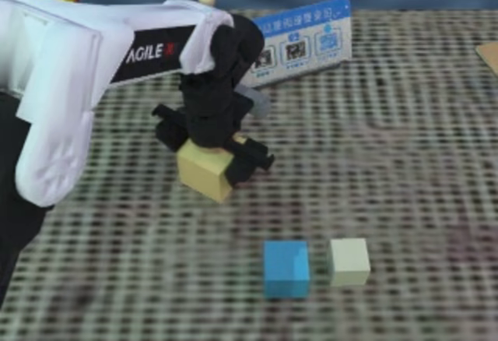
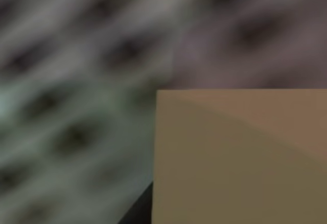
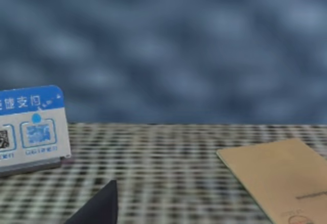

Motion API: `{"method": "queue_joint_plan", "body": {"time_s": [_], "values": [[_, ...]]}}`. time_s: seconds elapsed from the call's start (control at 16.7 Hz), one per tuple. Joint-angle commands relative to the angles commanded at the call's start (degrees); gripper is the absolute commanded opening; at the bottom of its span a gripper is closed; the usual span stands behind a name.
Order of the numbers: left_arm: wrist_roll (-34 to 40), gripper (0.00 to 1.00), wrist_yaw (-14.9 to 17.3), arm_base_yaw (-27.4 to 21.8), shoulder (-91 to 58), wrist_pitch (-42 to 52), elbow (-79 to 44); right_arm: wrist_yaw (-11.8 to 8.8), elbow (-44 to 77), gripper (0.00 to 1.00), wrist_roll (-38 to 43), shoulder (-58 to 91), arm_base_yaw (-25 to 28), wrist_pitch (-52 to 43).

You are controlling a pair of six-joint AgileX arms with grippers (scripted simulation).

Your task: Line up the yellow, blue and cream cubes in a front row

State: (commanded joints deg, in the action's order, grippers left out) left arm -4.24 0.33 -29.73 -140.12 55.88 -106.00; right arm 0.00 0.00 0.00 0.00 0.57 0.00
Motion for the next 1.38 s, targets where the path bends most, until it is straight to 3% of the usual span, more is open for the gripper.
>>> {"method": "queue_joint_plan", "body": {"time_s": [0.36, 0.78, 1.14, 1.38], "values": [[-0.06, 0.0, 0.03, 0.1, 0.37, 0.29, -0.22, 0.0, 0.0, 1.0, 0.0, 0.0, 0.0, 0.0], [0.06, 0.0, -0.03, 1.1, 4.18, 12.25, -8.12, 0.0, 0.0, 1.0, 0.0, 0.0, 0.0, 0.0], [0.08, 0.0, -0.05, 0.81, 4.57, 12.8, -8.37, 0.0, 0.0, 1.0, 0.0, 0.0, 0.0, 0.0], [6.42, 0.0, -0.13, -0.69, 9.69, 10.73, -2.17, 0.0, 0.0, 1.0, 0.0, 0.0, 0.0, 0.0]]}}
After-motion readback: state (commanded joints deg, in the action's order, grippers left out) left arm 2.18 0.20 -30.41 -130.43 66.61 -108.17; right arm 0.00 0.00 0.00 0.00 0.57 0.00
